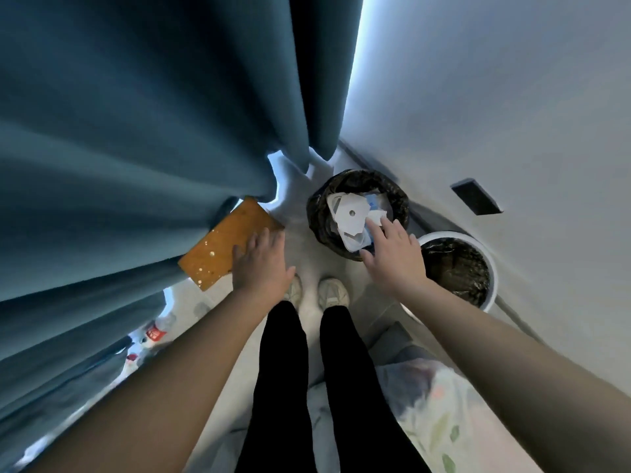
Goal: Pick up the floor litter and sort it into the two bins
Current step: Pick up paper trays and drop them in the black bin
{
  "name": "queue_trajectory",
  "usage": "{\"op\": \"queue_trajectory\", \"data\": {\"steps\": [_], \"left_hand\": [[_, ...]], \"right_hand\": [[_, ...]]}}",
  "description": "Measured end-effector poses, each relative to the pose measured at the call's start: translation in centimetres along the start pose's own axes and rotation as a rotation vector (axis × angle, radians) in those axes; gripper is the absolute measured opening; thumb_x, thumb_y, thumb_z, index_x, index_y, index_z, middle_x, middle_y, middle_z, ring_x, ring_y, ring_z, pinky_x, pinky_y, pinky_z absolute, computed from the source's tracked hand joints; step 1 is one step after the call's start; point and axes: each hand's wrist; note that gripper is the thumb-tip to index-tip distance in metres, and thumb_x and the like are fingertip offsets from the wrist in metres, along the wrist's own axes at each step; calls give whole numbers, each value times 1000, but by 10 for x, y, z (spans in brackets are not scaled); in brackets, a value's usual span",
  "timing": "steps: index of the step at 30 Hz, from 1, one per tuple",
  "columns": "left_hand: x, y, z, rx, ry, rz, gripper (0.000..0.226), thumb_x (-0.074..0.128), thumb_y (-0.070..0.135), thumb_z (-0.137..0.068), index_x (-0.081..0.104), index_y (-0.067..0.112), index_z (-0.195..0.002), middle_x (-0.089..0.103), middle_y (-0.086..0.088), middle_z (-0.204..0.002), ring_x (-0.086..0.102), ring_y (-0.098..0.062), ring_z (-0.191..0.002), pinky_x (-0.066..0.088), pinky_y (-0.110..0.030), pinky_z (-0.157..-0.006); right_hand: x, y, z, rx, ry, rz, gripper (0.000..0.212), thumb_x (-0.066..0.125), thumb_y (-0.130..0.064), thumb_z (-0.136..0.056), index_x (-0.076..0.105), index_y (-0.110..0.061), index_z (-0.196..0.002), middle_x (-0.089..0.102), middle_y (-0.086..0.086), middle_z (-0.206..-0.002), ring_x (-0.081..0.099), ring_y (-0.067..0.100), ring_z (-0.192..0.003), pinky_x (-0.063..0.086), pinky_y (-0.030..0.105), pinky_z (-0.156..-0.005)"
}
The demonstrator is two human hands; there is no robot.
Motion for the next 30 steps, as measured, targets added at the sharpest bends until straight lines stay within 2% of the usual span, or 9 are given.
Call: {"op": "queue_trajectory", "data": {"steps": [5, 11, 13, 16, 18, 19, 24, 27, 30], "left_hand": [[-27, -26, 100, -140, 70, 123, 66, 50, 48, -90, 24, 21, -145, 22, -5, -154, 20, -26, -141, 21, -51, -112], [-30, -56, 207, -367, 164, 183, 73, 41, 56, -92, 14, 22, -151, 8, -8, -159, 0, -29, -147, 7, -54, -115], [-26, -64, 236, -445, 206, 208, 73, 42, 56, -90, 21, 20, -150, 9, -10, -159, -1, -31, -147, 4, -55, -114], [-16, -75, 272, -559, 284, 223, 73, 48, 55, -85, 35, 17, -145, 19, -14, -156, 8, -35, -145, 11, -60, -112], [-7, -86, 291, -630, 336, 250, 75, 54, 53, -81, 40, 15, -143, 22, -16, -155, 13, -37, -144, 11, -62, -111], [-1, -93, 299, -665, 358, 271, 76, 56, 53, -80, 40, 14, -144, 21, -17, -155, 12, -38, -144, 10, -62, -111], [49, -134, 351, -801, 386, 342, 83, 58, 58, -78, 34, 16, -146, 14, -20, -156, 6, -38, -145, 3, -63, -110], [84, -164, 390, -844, 345, 377, 87, 51, 63, -79, 26, 19, -149, 10, -21, -157, 3, -39, -145, 3, -65, -109], [118, -200, 431, -882, 280, 440, 89, 39, 68, -82, 6, 23, -152, -4, -18, -158, -9, -38, -145, -3, -63, -111]], "right_hand": [[-42, -53, 74, -228, 47, 102, 60, 42, -40, -97, 18, -25, -151, 15, 6, -160, 11, 27, -147, 15, 49, -116], [-61, -115, 140, -536, 26, 337, 65, 32, -47, -98, 5, -26, -153, 0, 7, -162, -6, 29, -148, 0, 57, -116], [-61, -135, 156, -636, 47, 398, 66, 31, -48, -98, 3, -26, -154, -5, 8, -161, -10, 31, -148, -4, 58, -115], [-57, -163, 176, -762, 102, 494, 69, 29, -49, -98, -7, -27, -152, -13, 9, -160, -15, 34, -146, -2, 63, -114], [-48, -181, 187, -828, 136, 561, 72, 26, -52, -97, -18, -28, -147, -13, 11, -160, -15, 36, -146, -1, 65, -113], [-43, -191, 194, -860, 148, 581, 72, 25, -54, -95, -18, -28, -147, -11, 11, -160, -12, 37, -146, -1, 65, -113], [-8, -244, 235, -945, 161, 678, 71, 33, -57, -91, 15, -27, -153, 7, 13, -161, 2, 39, -147, 4, 66, -111], [26, -274, 264, -957, 165, 705, 72, 41, -58, -90, 19, -28, -152, 9, 13, -160, 5, 40, -146, 4, 66, -110], [62, -307, 298, -911, 197, 688, 75, 44, -57, -89, 16, -28, -153, 10, 13, -160, 7, 39, -146, 3, 65, -110]]}}
Point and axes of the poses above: each hand's wrist, its own z-axis away from the middle knuckle, its own x-axis out of the palm, y = z × x
